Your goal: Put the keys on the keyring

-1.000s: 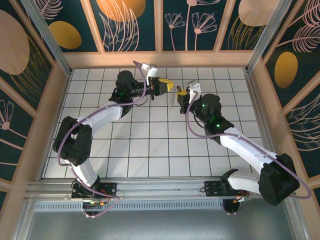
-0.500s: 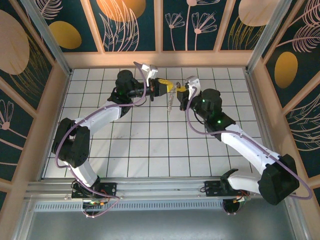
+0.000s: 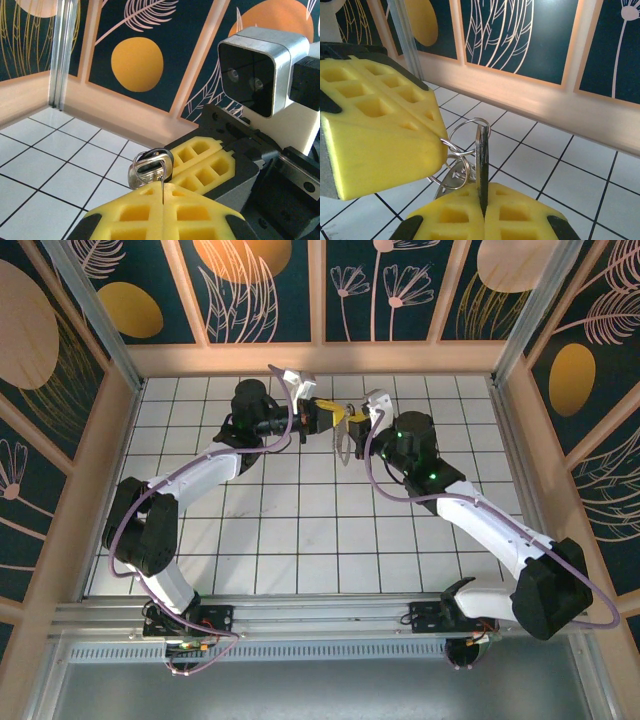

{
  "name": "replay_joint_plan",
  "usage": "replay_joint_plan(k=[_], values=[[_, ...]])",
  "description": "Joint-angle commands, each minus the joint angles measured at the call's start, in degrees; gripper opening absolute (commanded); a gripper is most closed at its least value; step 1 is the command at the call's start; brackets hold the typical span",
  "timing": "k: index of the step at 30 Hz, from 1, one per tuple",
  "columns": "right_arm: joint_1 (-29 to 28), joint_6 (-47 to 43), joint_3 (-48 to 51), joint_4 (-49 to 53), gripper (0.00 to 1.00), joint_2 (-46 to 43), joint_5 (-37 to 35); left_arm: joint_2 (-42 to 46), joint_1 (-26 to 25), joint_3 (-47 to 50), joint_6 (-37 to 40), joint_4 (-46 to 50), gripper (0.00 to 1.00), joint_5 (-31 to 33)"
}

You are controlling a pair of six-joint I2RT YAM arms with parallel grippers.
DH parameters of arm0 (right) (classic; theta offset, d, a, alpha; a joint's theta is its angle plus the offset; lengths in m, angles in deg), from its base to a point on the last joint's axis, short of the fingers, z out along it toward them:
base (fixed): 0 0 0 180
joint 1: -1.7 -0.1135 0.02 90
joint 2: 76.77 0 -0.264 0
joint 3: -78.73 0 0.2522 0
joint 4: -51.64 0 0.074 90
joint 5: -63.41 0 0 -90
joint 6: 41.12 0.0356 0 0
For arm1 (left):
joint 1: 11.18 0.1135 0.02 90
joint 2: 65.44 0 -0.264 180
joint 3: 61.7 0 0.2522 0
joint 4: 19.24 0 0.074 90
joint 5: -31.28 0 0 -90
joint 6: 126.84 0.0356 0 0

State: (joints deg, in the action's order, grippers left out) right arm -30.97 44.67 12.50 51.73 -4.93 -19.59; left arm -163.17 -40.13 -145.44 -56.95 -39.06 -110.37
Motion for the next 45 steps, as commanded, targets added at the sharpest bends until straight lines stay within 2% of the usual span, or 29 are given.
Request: replay_joint_plan(k=[1, 11, 27, 45], values=[[0.6, -0.5, 0.0, -0.1, 0.00, -1.9, -1.5, 2.0, -0.4, -2.0, 1.2, -0.7, 0.00, -0.6], [1.0, 0.9, 3.2, -0.1, 0.00, -3.7, -1.3, 2.3, -0.4, -2.0, 1.2, -0.9, 0.00, -0.5], [0.9, 2.2, 4.0, -0.2, 0.00, -1.5, 2.0, 2.1, -0.4, -2.3, 0.7, -1.3, 0.00, -0.5], [1.0, 1.0, 1.6, 1.7, 0.00, -1.1, 1.5, 1.8, -0.4, -2.5, 0.9, -1.0, 0.00, -0.6]])
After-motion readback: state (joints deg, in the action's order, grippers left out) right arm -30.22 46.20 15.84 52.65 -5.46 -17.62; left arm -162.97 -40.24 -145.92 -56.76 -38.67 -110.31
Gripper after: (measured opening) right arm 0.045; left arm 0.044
